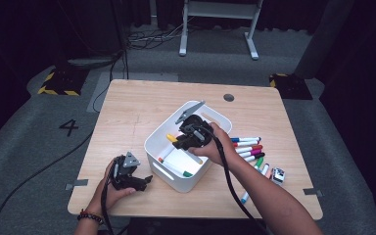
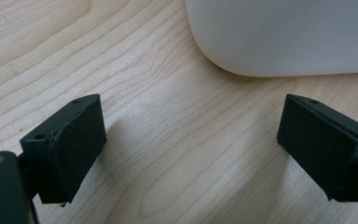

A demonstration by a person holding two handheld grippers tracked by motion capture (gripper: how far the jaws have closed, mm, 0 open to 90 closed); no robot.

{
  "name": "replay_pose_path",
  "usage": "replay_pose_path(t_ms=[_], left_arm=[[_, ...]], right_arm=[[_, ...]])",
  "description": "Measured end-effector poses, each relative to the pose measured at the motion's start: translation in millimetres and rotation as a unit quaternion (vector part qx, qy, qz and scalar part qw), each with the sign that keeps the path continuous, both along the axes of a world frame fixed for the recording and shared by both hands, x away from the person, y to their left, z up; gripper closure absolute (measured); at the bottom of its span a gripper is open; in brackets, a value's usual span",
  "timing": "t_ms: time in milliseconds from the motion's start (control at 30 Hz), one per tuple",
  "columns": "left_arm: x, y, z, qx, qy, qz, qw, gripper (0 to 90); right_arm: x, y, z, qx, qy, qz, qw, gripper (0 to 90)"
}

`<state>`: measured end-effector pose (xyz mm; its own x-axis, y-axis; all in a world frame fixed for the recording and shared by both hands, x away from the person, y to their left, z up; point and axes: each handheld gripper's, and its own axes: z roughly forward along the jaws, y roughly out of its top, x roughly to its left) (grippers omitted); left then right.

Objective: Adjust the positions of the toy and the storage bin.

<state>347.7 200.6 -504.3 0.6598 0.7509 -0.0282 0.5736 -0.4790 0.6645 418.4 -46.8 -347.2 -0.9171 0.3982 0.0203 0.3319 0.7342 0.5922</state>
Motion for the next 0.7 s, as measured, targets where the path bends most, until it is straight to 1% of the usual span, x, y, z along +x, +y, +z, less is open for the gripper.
replay_pose_path(t_ms=[33, 100, 133, 167, 200, 233, 267, 300, 400, 467, 533, 567, 600, 633, 667, 700], left_arm=[[0.1, 0.1, 0.0, 0.000, 0.000, -0.001, 1.0000, 7.9], [0.2, 0.1, 0.0, 0.000, 0.000, -0.002, 1.0000, 8.0], [0.3, 0.1, -0.1, 0.000, 0.001, -0.002, 1.0000, 8.0], [0.3, 0.1, -0.1, 0.000, 0.001, -0.002, 1.0000, 8.0], [0.1, 0.1, 0.0, 0.000, 0.001, -0.001, 1.0000, 8.0], [0.1, 0.1, 0.0, 0.000, 0.001, -0.001, 1.0000, 8.0], [0.1, 0.1, 0.1, 0.000, 0.001, -0.001, 1.0000, 8.0], [0.2, 0.1, 0.0, 0.000, 0.000, -0.002, 1.0000, 8.0], [0.2, 0.0, -0.1, -0.002, 0.000, -0.001, 1.0000, 7.9], [0.3, 0.1, -0.1, -0.002, 0.000, -0.002, 1.0000, 8.0], [0.3, 0.2, -0.1, -0.002, 0.000, -0.003, 1.0000, 8.0], [0.4, 0.2, -0.1, -0.002, 0.000, -0.003, 1.0000, 8.0], [0.4, 0.2, -0.1, -0.002, 0.000, -0.003, 1.0000, 8.1], [0.4, 0.2, -0.1, -0.002, 0.000, -0.003, 1.0000, 8.0], [0.4, 0.2, -0.1, -0.002, 0.000, -0.003, 1.0000, 8.0], [0.4, 0.2, -0.1, -0.002, 0.000, -0.003, 1.0000, 8.0]], right_arm=[[-0.9, 2.2, -2.0, -0.003, 0.003, 0.000, 1.0000, 74.6], [-2.2, 6.8, -6.2, -0.019, 0.004, 0.005, 0.9998, 74.6], [-3.6, 9.4, -8.7, -0.019, 0.010, 0.006, 0.9997, 74.6], [-3.6, 9.4, -8.7, -0.019, 0.010, 0.006, 0.9997, 74.6], [-6.6, 15.5, -13.5, -0.032, 0.013, 0.015, 0.9993, 74.6], [-6.6, 15.5, -13.5, -0.032, 0.013, 0.015, 0.9993, 74.6], [-7.4, 17.3, -15.1, -0.040, 0.014, 0.019, 0.9989, 74.6], [-9.4, 22.2, -18.8, -0.058, 0.015, 0.026, 0.9979, 74.6], [-8.5, 25.6, -24.0, -0.073, 0.025, 0.030, 0.9966, 74.5], [-8.0, 27.2, -26.2, -0.090, 0.024, 0.031, 0.9952, 74.4], [-7.0, 27.7, -27.8, -0.095, 0.032, 0.035, 0.9943, 74.3], [-9.7, 28.3, -27.6, -0.107, 0.051, 0.026, 0.9926, 74.3], [-11.1, 29.2, -28.3, -0.111, 0.057, 0.020, 0.9920, 74.1], [-11.2, 29.3, -28.2, -0.115, 0.053, 0.021, 0.9917, 73.9], [-9.1, 29.0, -29.2, -0.108, 0.038, 0.035, 0.9928, 73.4], [-7.6, 28.1, -29.5, -0.102, 0.031, 0.044, 0.9933, 71.9]])
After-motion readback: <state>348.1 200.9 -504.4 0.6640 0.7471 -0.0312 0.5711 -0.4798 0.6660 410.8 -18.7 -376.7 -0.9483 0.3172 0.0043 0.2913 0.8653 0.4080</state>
